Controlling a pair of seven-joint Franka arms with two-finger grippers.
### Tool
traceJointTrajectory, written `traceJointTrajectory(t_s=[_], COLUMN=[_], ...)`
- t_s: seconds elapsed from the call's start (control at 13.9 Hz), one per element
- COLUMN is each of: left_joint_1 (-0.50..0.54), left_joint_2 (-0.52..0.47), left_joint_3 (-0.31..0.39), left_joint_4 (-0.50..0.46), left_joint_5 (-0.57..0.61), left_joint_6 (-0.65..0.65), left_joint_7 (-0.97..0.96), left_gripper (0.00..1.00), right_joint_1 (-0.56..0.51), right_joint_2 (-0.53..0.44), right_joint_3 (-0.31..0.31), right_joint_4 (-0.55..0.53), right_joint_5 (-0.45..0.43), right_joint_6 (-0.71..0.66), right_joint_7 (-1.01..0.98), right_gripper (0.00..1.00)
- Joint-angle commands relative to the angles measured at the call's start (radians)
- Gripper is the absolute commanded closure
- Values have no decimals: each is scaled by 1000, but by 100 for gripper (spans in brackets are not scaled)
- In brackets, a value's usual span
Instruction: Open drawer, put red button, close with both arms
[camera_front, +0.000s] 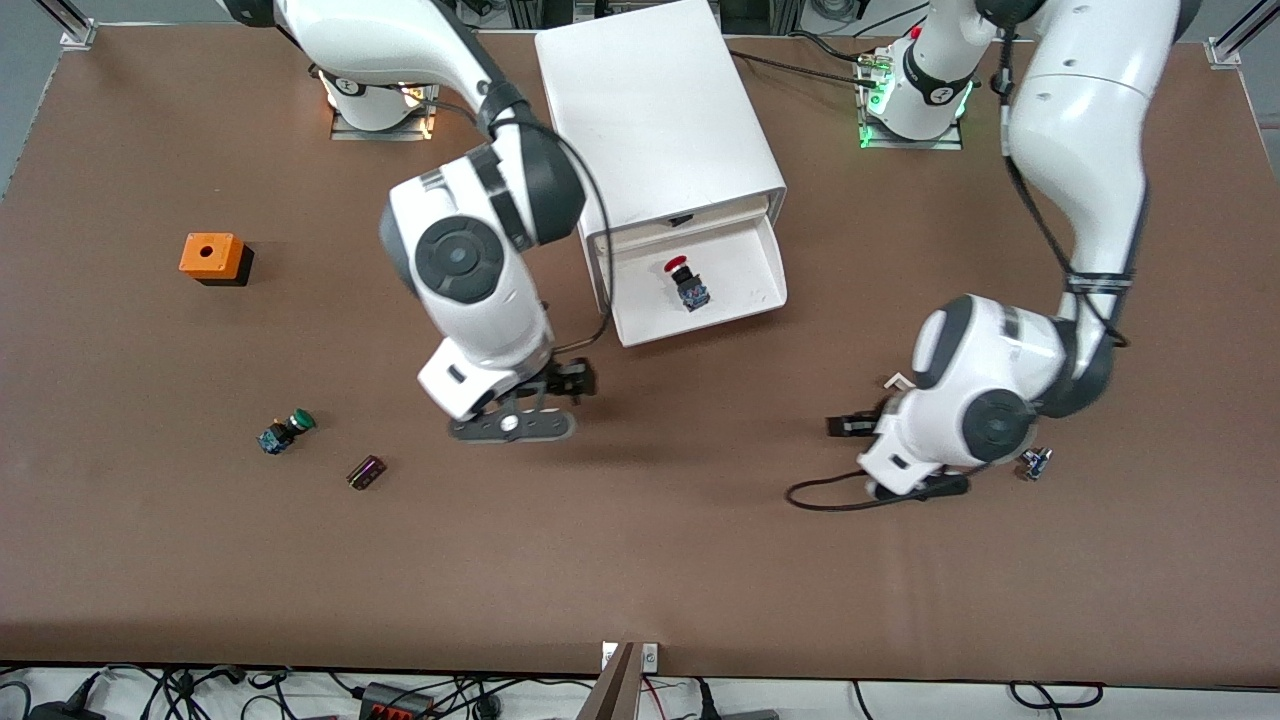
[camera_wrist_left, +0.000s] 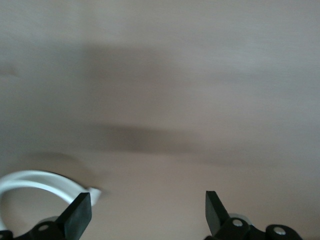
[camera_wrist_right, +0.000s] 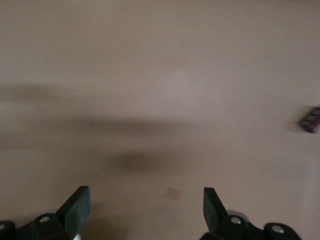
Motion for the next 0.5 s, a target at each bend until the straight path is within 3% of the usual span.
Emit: traceJointTrajectory(t_s=[0.0, 0.14, 0.43], left_joint_1=[-33, -19, -19], left_joint_2=[-17, -30, -65], left_joint_3=[-46, -132, -220], left_joint_4=[-15, -42, -140], left_joint_5=[-2, -15, -15], left_joint_6=[17, 25, 109], left_joint_7=[-140, -200, -335], left_gripper=[0, 0, 0], right_joint_1=[-49, -106, -180], right_joint_2=[-43, -63, -141], right_joint_3=[-47, -51, -48], right_joint_4=[-17, -19, -89], right_joint_5=[-12, -3, 15], right_joint_6=[-101, -109, -112], right_joint_7=[-131, -186, -236], right_gripper=[0, 0, 0])
